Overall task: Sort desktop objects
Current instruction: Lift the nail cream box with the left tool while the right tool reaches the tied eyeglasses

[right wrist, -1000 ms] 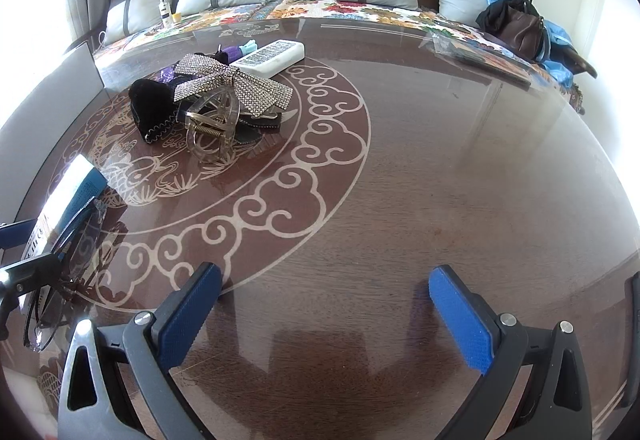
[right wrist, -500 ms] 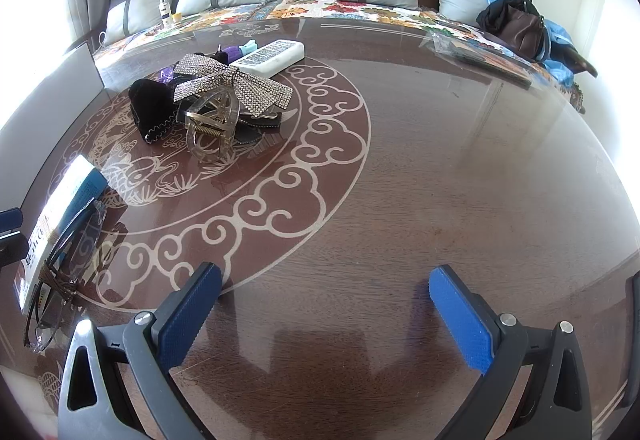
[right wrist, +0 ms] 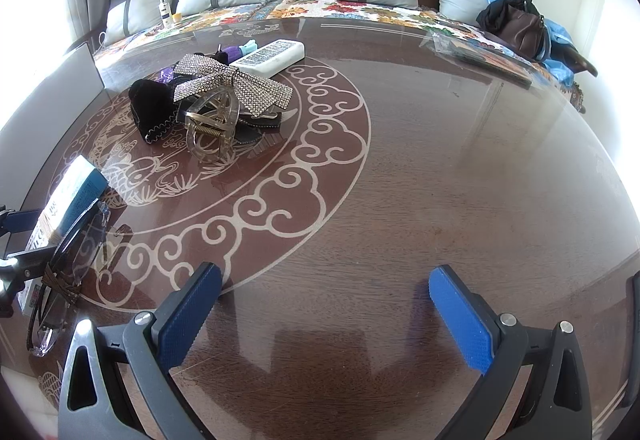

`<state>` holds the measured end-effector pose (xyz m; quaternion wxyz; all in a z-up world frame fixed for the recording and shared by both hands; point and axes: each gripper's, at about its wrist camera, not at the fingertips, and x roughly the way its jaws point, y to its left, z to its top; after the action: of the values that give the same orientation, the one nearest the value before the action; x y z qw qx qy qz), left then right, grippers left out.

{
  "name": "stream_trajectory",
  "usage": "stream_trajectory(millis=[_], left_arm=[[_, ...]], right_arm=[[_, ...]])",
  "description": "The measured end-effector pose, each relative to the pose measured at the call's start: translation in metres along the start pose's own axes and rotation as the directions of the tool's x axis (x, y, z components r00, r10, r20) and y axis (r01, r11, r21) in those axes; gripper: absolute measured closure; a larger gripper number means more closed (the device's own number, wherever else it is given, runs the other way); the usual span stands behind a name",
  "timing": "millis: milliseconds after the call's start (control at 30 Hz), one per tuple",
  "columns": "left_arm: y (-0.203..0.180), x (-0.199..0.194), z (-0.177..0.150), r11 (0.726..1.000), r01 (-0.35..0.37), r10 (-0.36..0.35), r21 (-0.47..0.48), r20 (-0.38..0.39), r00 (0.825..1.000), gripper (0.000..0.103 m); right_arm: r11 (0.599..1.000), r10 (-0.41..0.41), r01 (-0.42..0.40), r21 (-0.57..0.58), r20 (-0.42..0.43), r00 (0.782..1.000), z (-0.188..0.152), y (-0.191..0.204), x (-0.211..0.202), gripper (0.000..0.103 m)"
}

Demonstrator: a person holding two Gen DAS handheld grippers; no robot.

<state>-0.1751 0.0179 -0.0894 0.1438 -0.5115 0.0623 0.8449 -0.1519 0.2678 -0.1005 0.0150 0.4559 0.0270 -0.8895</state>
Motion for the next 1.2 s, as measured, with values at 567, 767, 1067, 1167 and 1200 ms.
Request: stream_trajectory(millis=[567,767,1067,1167,1200], left_arm=[[0.025,-0.01,-0.023,0.983,-0.114,0.123,-0.147,0.054,0.991,0.017],[0.029,-0.009,-0.035,0.985,-0.114,0.122,-0.128,0.06,0.991,0.0],[0.033,-0.002,-0.016,0.992,-0.093,0.091,-0.087,-0.032,0.995,0.0],[0.031,-0.011,-0.015,0.994,-0.086,0.088,-0.064,0.027,0.996,0.045],[0.028,-0.014,-0.016,0.996,-0.078,0.08,-0.047,0.033,0.996,0.061]], right_arm=[[1.0,0.0,0.0,0.0,0.0,1.0,0.0,0.0,0.0,0.0],[1.0,0.012,-0.012,0.007,-0.004,1.0,0.0,-0.001,0.002,0.0],[1.0,0.029,-0.029,-0.006,-0.04,0.999,0.005,-0.001,0.003,0.0],[0.99,0.127,-0.116,0.075,-0.177,0.976,0.013,0.0,-0.003,0.0],[0.972,0.207,-0.181,0.148,-0.185,0.961,0.013,0.001,-0.01,0.0]])
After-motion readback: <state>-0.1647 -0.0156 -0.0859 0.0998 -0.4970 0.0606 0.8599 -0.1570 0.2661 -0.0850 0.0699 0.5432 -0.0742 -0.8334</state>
